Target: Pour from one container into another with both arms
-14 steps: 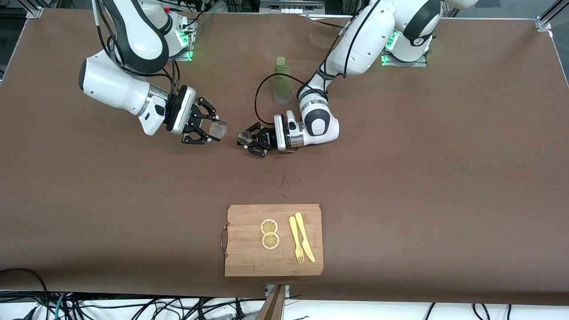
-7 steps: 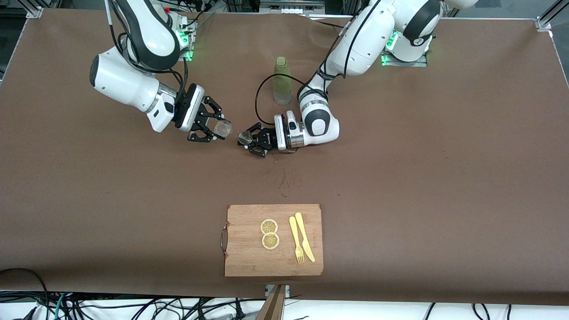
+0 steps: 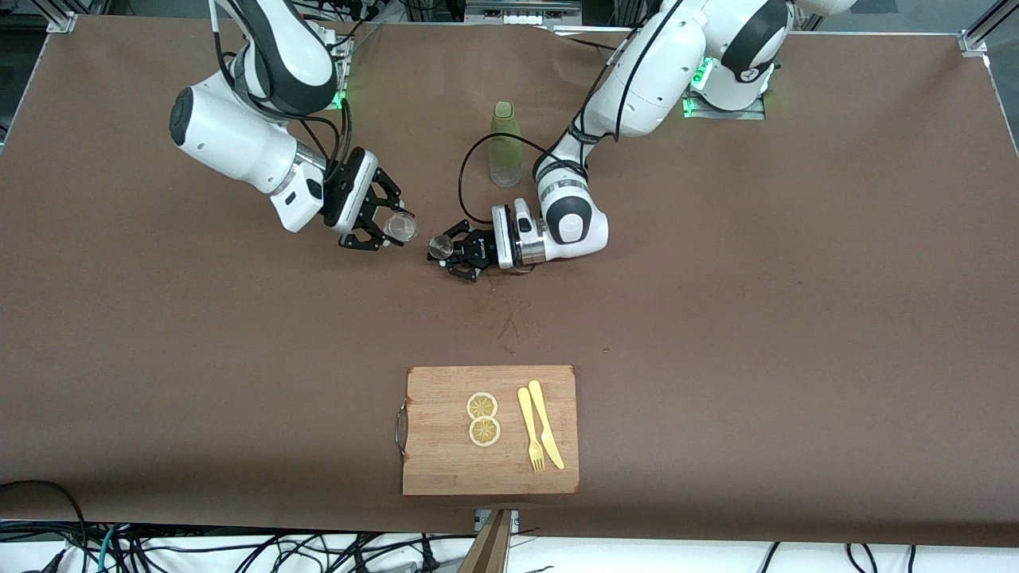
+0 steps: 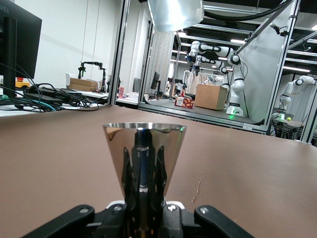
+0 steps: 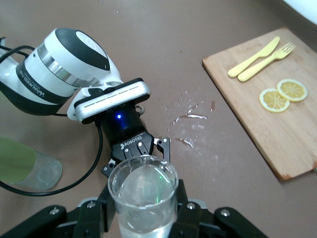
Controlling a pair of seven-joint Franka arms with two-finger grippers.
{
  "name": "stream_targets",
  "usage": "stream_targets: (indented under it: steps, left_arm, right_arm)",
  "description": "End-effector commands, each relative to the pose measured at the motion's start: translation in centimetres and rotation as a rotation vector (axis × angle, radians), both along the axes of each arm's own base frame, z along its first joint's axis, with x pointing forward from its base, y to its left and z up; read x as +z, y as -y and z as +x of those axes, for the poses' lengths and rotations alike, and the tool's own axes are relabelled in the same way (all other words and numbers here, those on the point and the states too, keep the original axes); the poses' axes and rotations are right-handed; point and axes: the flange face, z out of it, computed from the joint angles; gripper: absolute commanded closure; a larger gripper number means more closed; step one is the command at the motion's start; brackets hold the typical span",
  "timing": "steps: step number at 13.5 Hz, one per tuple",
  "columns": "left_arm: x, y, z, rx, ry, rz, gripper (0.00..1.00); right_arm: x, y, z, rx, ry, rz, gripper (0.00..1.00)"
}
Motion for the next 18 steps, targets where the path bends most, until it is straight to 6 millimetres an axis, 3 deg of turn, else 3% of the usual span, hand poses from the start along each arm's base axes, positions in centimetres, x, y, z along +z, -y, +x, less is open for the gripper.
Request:
stream_targets:
  steps: [1, 18]
  left_arm:
    - [-0.2, 0.1, -0.2, 0.021, 0.023, 0.003, 1.0]
    - [0.1, -0.4, -0.1, 0.021, 0.052, -0.008, 1.0]
  right_arm:
    - [1.2, -1.0, -0.9, -0.029, 0.003, -0.055, 0.66]
    - [1.8, -2.1, -1.2, -0.064, -0.015, -0.143, 0.65]
